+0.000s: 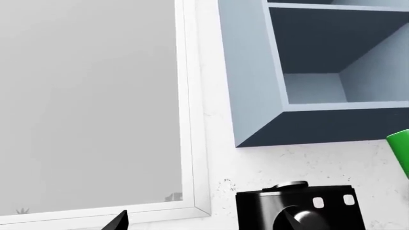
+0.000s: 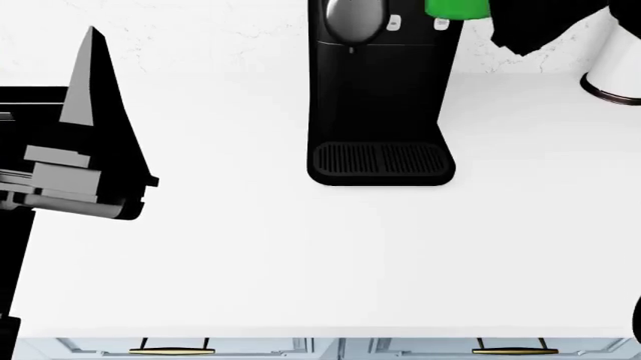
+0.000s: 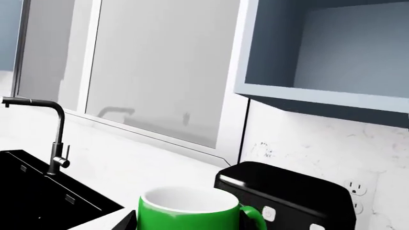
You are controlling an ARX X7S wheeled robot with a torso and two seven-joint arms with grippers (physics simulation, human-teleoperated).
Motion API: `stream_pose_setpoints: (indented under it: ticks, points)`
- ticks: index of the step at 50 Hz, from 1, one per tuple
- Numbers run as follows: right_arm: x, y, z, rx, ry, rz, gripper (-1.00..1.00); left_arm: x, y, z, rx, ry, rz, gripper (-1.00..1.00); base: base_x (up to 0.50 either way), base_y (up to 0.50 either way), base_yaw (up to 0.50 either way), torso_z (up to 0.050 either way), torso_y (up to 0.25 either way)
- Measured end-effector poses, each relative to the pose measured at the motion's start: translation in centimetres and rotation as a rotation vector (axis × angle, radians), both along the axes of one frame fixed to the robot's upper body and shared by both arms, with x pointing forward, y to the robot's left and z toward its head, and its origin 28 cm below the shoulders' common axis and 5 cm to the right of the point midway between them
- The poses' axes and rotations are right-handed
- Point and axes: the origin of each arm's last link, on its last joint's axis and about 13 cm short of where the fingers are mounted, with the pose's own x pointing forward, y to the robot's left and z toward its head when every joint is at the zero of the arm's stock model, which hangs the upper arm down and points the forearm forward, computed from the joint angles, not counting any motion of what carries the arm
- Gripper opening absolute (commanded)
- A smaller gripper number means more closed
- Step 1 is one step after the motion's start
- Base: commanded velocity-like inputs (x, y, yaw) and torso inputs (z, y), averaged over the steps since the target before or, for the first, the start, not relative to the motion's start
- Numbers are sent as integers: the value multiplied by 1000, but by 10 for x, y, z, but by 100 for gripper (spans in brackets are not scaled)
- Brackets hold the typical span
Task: Pick the mug from the cabinet, place it under the coffee machine dispenser, and press the start button.
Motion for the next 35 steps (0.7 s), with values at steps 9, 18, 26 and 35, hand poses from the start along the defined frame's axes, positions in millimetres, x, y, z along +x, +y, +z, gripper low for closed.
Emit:
stream_pose_setpoints:
  ticks: [9,18,26,35]
  points:
    - [1,1,-10,-4,20,4,-100,0,0,-1,1,3,2,100,0,0,0,0,0]
    - [0,0,-18,-4,33,1,-100,0,0,-2,0,5,2,100,0,0,0,0,0]
    - [-2,1,-24,-12,8,-15,-100,0,0,-2,0,7,2,100,0,0,0,0,0]
    - [-7,6,-35,-32,-45,-33,-100,0,0,-3,0,8,1,100,0,0,0,0,0]
